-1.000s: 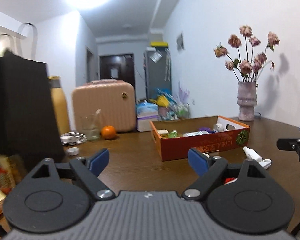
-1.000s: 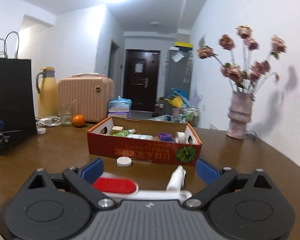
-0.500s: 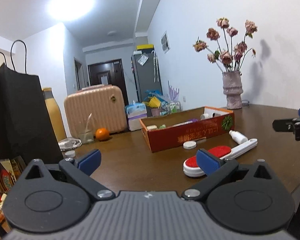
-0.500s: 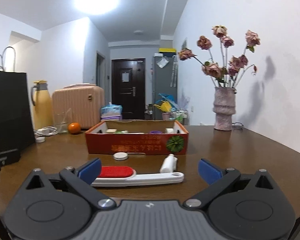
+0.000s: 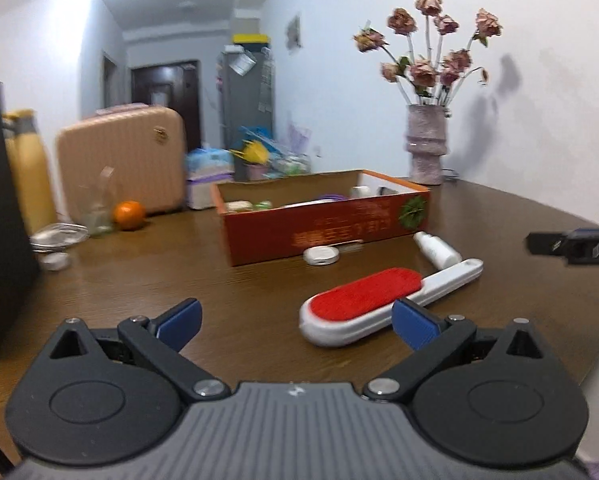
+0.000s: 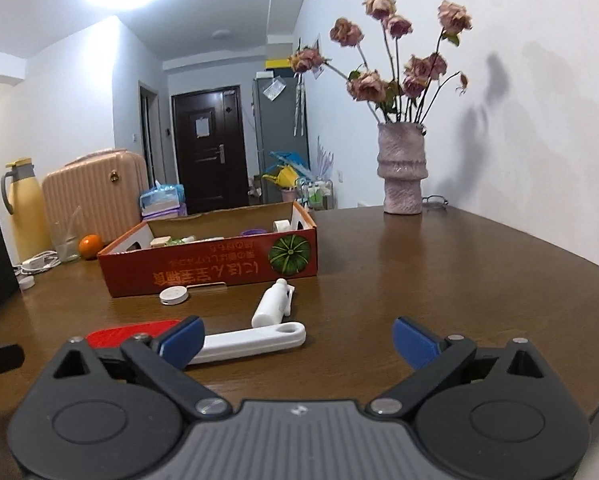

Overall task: Organize rigid objects
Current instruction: 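Withdraw the left gripper from the box toward the remaining items, then grasp the white round lid with the left gripper while the right gripper grasps the small white spray bottle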

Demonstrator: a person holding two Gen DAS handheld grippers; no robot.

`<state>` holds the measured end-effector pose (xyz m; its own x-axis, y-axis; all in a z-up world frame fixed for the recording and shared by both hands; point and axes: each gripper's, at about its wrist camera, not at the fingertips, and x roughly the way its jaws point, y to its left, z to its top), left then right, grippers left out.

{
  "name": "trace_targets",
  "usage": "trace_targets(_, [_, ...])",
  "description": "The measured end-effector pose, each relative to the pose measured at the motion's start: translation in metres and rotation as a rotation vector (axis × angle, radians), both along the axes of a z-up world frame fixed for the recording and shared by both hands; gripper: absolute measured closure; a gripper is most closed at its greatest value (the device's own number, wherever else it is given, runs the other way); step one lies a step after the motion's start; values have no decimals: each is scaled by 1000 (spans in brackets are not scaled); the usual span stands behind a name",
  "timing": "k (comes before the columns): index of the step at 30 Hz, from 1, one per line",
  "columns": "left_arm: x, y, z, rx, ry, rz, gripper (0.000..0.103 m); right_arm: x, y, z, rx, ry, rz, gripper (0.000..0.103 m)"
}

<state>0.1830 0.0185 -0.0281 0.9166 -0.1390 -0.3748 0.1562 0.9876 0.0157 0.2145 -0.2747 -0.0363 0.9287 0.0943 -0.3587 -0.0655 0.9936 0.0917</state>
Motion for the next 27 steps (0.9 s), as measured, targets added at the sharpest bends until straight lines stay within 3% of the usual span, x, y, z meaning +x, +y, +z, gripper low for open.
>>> trace_targets(3, [40,-1,0,-57,70,-42,1,28,1,-2,-2,30,31,9])
trace_targets(6, [83,-3,2,-77,143,-14,13,59,5,-5,-6,77,84,12])
trace_targets(8, [111,-4,5,-105,169,-28,15,81,10,-8,-17,110,134,13])
trace_targets(10, [140,-11,3,-92,186,-51,16,103,13,-11,-29,132,159,15])
trace_targets(12, [169,-22,-1,-28,212,-74,22,124,18,-13,-48,155,174,18])
trace_targets(17, [220,-37,-15,7,269,-90,29,166,27,-25,-76,240,200,53])
trace_targets(20, [234,-41,-25,17,293,-106,39,175,28,-34,-58,269,206,67])
trace_targets(22, [243,-42,-30,14,336,-122,52,178,31,-39,-63,272,204,70])
trace_targets(25, [250,-39,-31,-1,356,-126,55,179,36,-40,-87,268,216,72])
trace_targets(27, [254,-38,-32,10,372,-122,63,178,40,-39,-107,261,235,73])
